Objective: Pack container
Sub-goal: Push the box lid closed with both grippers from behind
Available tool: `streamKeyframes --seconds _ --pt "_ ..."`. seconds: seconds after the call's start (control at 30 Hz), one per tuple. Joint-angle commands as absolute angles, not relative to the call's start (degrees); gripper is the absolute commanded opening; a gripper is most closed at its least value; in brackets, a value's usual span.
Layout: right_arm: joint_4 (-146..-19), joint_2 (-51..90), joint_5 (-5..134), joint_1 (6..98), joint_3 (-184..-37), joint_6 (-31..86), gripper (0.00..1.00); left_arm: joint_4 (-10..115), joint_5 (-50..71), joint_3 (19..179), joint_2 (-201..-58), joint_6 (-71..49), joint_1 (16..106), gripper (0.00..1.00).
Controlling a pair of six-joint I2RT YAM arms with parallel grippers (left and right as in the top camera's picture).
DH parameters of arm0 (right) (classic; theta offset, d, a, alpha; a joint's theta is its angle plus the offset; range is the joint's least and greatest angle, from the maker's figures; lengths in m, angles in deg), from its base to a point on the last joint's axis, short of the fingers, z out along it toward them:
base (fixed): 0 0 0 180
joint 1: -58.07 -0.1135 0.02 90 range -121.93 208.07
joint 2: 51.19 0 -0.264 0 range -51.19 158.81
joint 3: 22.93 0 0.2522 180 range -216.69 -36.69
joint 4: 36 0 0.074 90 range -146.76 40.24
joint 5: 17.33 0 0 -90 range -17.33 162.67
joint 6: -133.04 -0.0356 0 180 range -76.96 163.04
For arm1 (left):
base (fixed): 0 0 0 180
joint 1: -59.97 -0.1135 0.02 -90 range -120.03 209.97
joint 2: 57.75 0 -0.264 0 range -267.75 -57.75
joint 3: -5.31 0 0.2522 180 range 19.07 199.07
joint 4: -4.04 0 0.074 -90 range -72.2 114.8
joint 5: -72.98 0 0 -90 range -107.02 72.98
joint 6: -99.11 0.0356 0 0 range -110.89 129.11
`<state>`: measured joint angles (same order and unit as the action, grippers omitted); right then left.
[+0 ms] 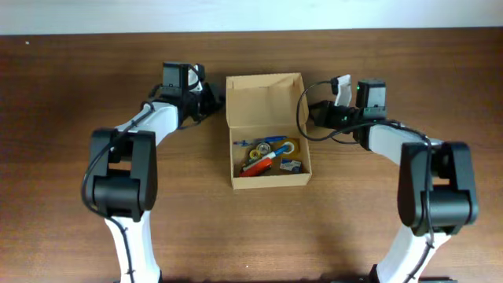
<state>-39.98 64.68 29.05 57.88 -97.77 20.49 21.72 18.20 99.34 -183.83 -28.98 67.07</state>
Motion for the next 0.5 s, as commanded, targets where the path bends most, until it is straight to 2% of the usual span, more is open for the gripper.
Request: streamKeyframes --seconds 0.0,0.47 --pt "-37.4 67.4 23.0 58.2 -99.2 15.5 0.04 19.2 22.9 100.1 -184.9 -32.1 67.1 0.02" --pt "-31.4 68.3 13.4 58.1 -100.9 13.6 0.04 4.9 29.3 100.4 -184.9 -37.6 69.0 0.02"
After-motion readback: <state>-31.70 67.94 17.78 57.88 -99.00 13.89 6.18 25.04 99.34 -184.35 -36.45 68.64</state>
